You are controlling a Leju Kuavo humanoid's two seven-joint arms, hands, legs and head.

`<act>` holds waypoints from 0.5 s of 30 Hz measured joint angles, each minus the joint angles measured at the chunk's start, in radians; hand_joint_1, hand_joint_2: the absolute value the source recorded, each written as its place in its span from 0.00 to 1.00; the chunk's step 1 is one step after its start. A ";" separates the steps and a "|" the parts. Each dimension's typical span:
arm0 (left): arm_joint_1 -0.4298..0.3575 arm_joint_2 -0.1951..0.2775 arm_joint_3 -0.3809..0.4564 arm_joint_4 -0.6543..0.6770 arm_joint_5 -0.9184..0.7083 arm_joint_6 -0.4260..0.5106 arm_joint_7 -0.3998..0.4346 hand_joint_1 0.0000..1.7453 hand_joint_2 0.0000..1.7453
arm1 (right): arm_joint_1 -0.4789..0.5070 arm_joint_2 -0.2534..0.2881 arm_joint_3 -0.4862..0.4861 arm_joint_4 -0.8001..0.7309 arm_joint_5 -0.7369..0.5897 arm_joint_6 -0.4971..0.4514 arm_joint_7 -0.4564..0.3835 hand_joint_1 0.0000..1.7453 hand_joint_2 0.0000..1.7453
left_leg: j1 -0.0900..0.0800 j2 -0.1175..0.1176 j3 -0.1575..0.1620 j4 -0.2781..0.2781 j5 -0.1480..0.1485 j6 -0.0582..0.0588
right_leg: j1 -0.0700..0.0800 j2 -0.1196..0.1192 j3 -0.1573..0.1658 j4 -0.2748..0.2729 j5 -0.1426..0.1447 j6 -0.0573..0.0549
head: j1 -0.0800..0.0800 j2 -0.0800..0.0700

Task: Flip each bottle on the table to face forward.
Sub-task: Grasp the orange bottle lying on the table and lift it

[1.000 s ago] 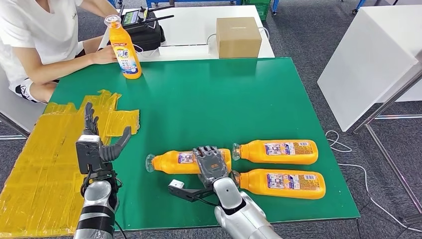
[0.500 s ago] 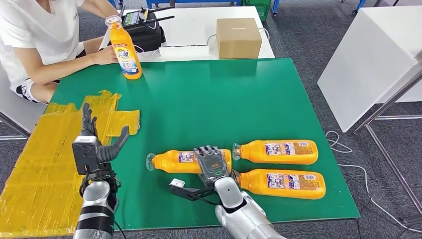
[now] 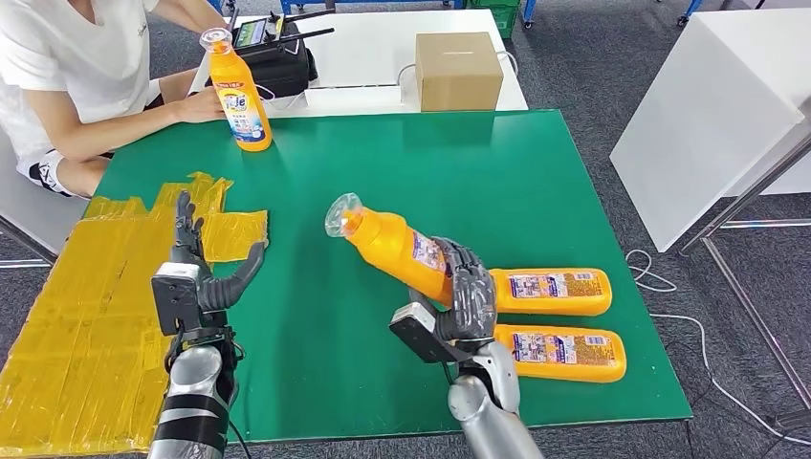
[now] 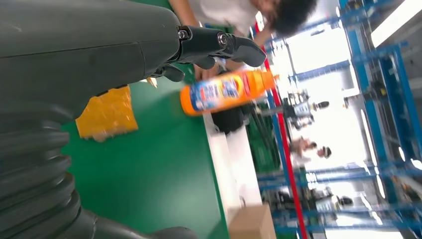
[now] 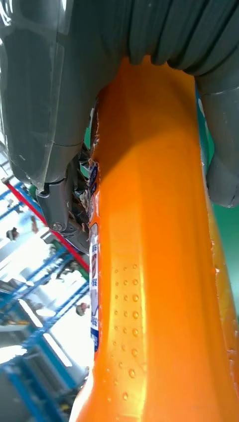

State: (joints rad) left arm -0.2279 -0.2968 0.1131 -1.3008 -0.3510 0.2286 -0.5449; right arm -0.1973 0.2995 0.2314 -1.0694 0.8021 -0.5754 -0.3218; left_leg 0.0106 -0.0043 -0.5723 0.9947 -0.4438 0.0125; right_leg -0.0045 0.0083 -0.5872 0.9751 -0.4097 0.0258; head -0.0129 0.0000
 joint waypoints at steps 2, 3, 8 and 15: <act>-0.002 0.000 -0.012 0.000 -0.002 -0.011 0.004 0.00 1.00 | 0.004 0.000 -0.023 -0.024 -0.018 0.006 -0.015 1.00 1.00 | 0.000 0.000 0.000 0.000 0.000 0.000 | 0.000 0.000 0.000 0.000 0.000 0.000 | 0.000 0.000; -0.002 0.001 -0.019 0.000 -0.003 -0.023 0.010 0.00 1.00 | 0.006 0.000 -0.032 -0.034 -0.031 0.010 -0.025 1.00 1.00 | 0.000 0.000 0.000 0.000 0.000 0.000 | 0.000 0.000 0.000 0.000 0.000 0.000 | 0.000 0.000; -0.005 0.012 -0.064 0.003 0.005 -0.155 0.062 0.00 1.00 | 0.011 0.001 -0.078 -0.076 -0.116 0.053 -0.076 1.00 1.00 | 0.000 0.000 0.000 0.000 0.000 0.000 | 0.000 0.000 0.000 0.000 0.000 0.000 | 0.000 0.000; -0.021 0.050 -0.135 0.028 0.044 -0.365 0.089 0.00 1.00 | 0.007 0.001 -0.123 -0.098 -0.291 0.233 -0.152 1.00 1.00 | 0.000 0.000 -0.001 0.000 0.000 0.000 | 0.000 0.000 -0.001 0.000 0.000 0.000 | 0.000 0.000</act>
State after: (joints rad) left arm -0.2492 -0.2471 -0.0222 -1.2726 -0.3070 -0.1360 -0.4563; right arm -0.1898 0.3000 0.1080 -1.1672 0.5107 -0.3419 -0.4740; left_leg 0.0107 -0.0042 -0.5732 0.9948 -0.4438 0.0125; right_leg -0.0045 0.0084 -0.5882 0.9751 -0.4097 0.0258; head -0.0130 0.0000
